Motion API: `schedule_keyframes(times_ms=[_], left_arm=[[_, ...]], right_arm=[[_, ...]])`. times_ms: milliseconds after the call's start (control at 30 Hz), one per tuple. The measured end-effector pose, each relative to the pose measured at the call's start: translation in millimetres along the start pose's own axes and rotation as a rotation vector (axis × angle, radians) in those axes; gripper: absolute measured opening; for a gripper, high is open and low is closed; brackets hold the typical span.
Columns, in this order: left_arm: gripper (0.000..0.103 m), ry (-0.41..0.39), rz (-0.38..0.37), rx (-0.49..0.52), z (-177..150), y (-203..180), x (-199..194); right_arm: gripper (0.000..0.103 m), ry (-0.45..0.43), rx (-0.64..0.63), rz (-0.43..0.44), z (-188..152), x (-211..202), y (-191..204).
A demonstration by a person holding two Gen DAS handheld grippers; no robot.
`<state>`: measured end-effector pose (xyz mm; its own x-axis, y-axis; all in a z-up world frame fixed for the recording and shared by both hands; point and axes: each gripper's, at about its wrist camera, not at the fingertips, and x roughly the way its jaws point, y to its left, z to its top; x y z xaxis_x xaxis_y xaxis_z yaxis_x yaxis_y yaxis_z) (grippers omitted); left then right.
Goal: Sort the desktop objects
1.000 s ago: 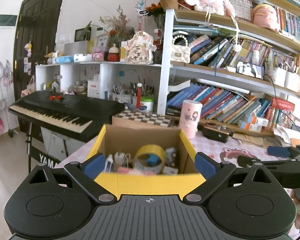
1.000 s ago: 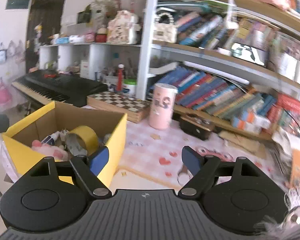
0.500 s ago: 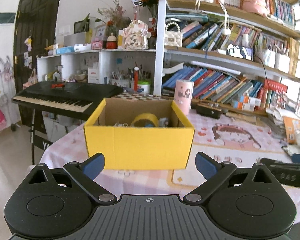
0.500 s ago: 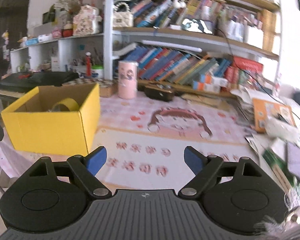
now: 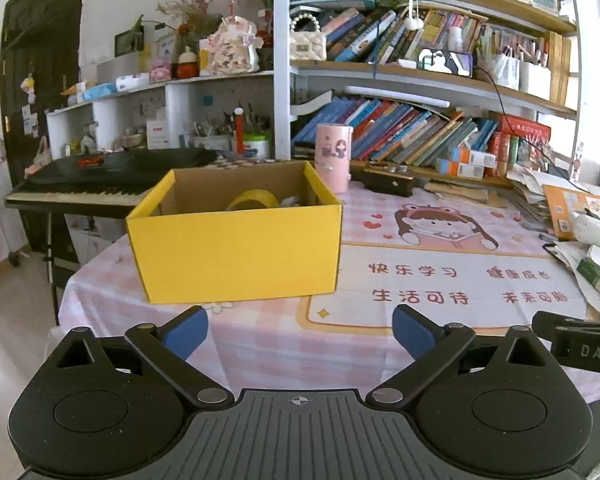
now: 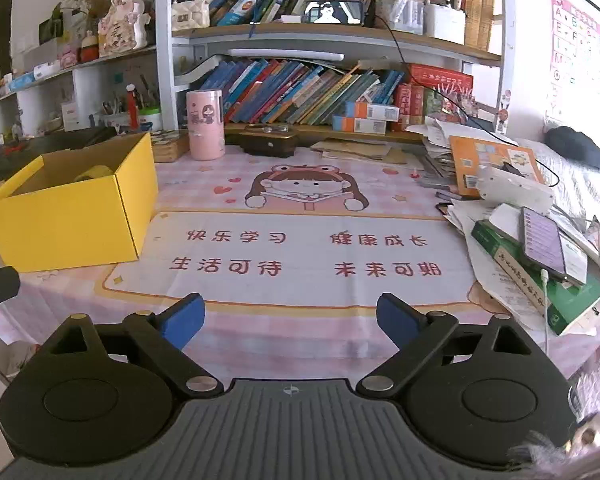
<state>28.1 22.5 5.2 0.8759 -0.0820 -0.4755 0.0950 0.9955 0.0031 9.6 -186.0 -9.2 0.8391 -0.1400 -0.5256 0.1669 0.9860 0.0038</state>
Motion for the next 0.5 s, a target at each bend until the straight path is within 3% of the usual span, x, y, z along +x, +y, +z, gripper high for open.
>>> schedule_keyframes(times_ms=[500], left_arm=[[0.103, 0.041, -0.003, 0.019, -7.1, -14.0, 2.2]], right_arm=[[0.103, 0.026, 0.023, -0.019, -2.3, -3.1, -13.4]])
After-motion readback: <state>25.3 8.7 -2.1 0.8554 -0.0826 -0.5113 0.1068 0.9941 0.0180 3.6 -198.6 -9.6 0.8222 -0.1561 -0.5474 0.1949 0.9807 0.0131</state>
